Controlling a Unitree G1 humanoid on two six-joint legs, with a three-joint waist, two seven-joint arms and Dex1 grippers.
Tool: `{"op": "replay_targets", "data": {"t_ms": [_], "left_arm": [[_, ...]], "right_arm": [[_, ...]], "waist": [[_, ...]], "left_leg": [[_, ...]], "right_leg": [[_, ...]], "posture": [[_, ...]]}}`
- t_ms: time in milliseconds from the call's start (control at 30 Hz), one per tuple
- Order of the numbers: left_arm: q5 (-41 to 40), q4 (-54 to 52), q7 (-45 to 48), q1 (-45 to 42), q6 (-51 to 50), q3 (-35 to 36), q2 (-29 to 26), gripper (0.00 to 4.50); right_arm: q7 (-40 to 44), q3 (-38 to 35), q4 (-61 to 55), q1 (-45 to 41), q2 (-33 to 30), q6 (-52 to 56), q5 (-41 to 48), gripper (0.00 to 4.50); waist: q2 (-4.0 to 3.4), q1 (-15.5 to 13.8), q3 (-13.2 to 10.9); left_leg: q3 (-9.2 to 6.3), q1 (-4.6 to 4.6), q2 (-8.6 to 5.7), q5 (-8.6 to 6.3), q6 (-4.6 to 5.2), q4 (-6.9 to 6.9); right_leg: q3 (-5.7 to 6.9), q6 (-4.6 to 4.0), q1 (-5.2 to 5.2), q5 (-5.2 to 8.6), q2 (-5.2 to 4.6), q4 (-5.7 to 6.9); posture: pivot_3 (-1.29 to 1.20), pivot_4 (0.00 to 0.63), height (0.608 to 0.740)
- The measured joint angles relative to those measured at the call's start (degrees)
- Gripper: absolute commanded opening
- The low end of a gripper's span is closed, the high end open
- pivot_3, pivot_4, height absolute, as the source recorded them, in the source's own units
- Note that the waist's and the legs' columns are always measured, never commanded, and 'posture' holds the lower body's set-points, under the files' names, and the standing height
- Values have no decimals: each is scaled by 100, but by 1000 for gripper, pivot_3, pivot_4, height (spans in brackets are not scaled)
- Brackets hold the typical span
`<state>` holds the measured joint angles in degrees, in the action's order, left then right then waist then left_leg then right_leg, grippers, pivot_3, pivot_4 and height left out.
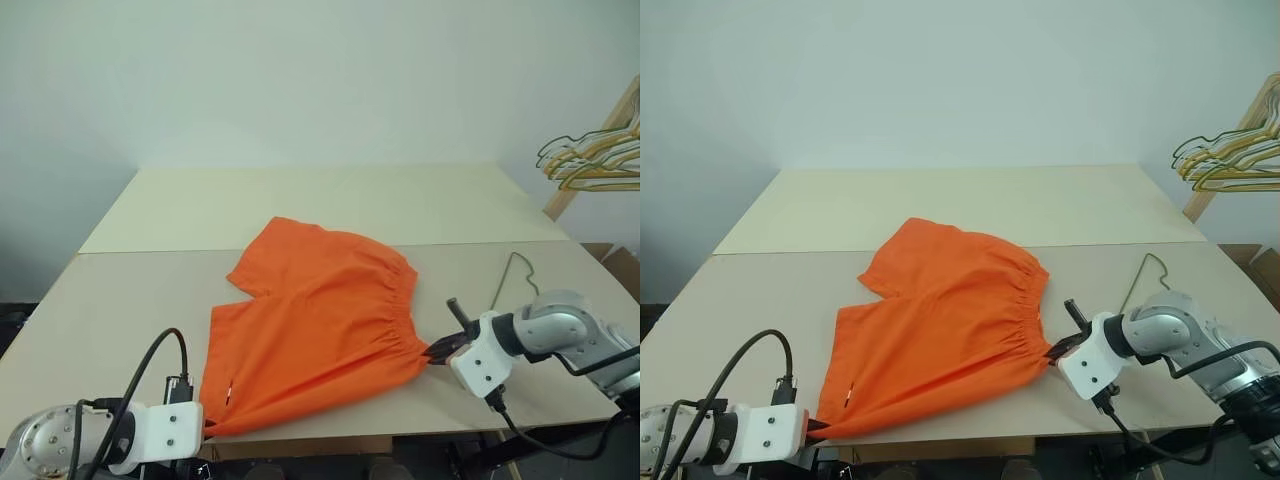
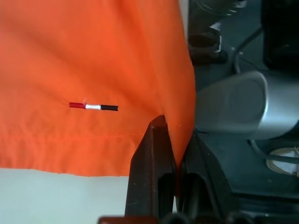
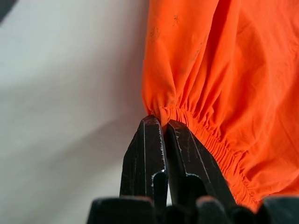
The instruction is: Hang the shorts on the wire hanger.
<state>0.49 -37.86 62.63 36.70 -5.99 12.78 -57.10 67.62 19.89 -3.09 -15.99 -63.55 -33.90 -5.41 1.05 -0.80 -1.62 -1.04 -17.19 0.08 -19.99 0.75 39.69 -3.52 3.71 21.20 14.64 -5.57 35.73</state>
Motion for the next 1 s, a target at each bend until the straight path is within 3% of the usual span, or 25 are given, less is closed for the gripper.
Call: {"op": "replay_targets", "data": {"t_ms": [33, 67, 367, 500, 700, 800, 900, 1000], "left_arm": [[161, 3, -80, -25, 11, -78, 12, 18], [189, 7, -111, -46, 11, -113, 25, 486], [-26, -89, 277, 184, -29, -5, 3, 3063], [-574, -269, 501, 230, -182, 566, 68, 4395], [-2024, -269, 822, -60, -614, 1613, 363, 4455], [-2709, -187, 710, -581, -872, 1798, 530, 4455], [-3206, -85, 233, -1401, -1175, 1696, 824, 4455], [-3588, -109, -226, -2023, -1416, 1354, 1061, 4455]], "right_arm": [[18, 0, 18, 49, 0, -67, -2, 0], [40, 0, 28, 77, 0, -98, -2, 274], [300, -83, 190, 217, -252, -160, 117, 3146], [345, -701, 49, 609, -423, 902, 1125, 3187], [-692, -1868, -392, 554, -336, 4070, 1715, 3187], [-1675, -1922, -581, 199, 358, 6187, 1810, 3187], [-2975, -2246, -532, -450, 1566, 8362, 1880, 3187], [-4166, -2557, -502, -826, 2498, 9580, 1706, 3187]], "waist": [[0, -2, 0], [1, -3, -1], [1, -3, -3], [-2, -15, -12], [-7, -3, -16], [-6, 7, -13], [-17, 18, -10], [-24, 8, 7]], "left_leg": [[0, 0, 0, 0, 0, 0], [0, 0, 0, 0, 0, 0], [-1, 1, 4, 0, 1, 0], [-21, -11, 6, -2, 4, 0], [-31, -14, 15, -4, 5, -1], [-27, -15, 18, -4, 3, 2], [-30, -22, 16, -3, 1, 2], [-38, -60, 10, 10, -22, 2]], "right_leg": [[0, 0, 0, 0, 0, 0], [0, -1, 0, 0, 1, 0], [0, -4, 1, 2, -1, 0], [-3, -6, -1, 3, -5, -1], [-2, -7, 0, 3, 13, 2], [-2, -10, -1, 0, 20, 5], [-6, -14, 6, -3, 24, 9], [-9, -11, 87, -13, 22, 21]], "posture": [[98, 0, 740], [97, 0, 740], [95, 0, 740], [99, 0, 740], [73, 0, 740], [60, 0, 740], [45, 0, 740], [36, 0, 740]]}}
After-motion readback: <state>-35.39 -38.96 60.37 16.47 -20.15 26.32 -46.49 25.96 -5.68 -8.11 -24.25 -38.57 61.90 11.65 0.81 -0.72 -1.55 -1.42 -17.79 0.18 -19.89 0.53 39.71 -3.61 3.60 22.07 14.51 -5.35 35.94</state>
